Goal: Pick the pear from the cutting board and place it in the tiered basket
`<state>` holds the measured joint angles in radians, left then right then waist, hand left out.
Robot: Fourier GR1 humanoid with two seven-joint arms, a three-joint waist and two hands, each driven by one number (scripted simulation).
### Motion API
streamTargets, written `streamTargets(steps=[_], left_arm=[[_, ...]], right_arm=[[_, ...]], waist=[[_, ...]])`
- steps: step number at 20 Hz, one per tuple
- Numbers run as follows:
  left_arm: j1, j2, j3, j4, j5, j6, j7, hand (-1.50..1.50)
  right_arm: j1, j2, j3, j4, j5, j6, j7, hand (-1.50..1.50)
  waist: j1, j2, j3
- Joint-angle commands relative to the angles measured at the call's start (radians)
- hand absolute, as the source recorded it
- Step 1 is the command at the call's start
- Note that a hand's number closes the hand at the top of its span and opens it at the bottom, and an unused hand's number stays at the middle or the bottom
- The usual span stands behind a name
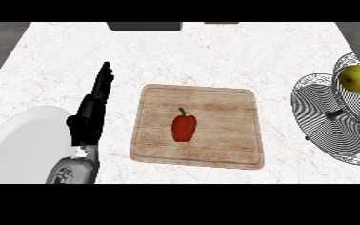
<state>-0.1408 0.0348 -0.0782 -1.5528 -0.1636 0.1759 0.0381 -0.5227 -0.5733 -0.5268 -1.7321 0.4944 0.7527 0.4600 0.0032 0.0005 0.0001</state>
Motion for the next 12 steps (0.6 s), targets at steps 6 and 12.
streamTargets(steps=[6,12], left_arm=[[-0.017,0.022,0.022,-0.023,0.020,-0.026,0.042,0.00],[-0.014,0.009,0.007,-0.068,0.012,-0.014,0.077,0.00]], right_arm=[[-0.074,0.026,-0.237,0.093,-0.139,-0.131,0.073,-1.50],[-0.031,-0.159,-0.481,0.268,-0.243,-0.082,0.086,-1.50]], waist=[[-0.006,-0.003,0.000],[-0.018,-0.005,0.001]])
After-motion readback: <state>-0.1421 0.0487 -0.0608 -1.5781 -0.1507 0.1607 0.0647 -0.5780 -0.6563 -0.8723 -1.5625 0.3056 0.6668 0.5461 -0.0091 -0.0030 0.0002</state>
